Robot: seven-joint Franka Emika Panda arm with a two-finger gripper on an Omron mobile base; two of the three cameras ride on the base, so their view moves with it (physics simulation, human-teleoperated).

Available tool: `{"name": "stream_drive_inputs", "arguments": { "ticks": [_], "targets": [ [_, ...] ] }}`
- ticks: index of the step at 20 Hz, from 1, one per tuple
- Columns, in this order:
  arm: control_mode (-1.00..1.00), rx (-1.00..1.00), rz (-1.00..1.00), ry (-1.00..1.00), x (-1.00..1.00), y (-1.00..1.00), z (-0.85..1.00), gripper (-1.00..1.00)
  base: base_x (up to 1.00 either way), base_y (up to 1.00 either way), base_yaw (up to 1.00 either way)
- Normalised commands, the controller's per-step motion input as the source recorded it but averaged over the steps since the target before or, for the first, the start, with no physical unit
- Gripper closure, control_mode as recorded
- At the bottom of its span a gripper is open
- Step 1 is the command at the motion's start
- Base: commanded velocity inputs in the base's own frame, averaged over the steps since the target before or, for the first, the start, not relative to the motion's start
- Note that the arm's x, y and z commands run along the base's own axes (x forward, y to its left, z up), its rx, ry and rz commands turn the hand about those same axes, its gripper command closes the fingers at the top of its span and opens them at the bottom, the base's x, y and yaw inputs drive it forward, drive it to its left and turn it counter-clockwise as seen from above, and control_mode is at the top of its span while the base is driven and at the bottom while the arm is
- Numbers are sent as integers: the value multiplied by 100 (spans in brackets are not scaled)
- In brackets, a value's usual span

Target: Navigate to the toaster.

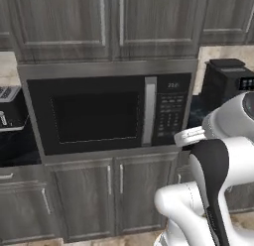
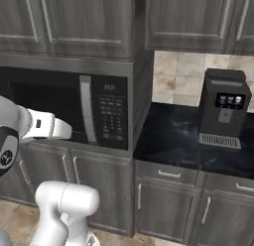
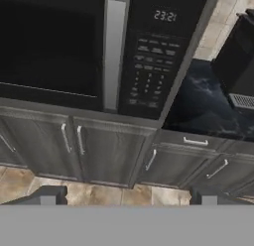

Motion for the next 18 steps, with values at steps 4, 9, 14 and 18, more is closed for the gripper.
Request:
{"name": "stream_drive_inputs", "arguments": {
  "ticks": [4, 9, 14, 18],
  "targets": [
    [100, 0, 0, 0, 0, 0, 0, -100, 6, 100, 18],
    [100, 0, 0, 0, 0, 0, 0, -100, 18, 100, 6],
    [100, 0, 0, 0, 0, 0, 0, -100, 25, 100, 0],
    [100, 0, 0, 0, 0, 0, 0, -100, 34, 95, -1]
  ]
}}
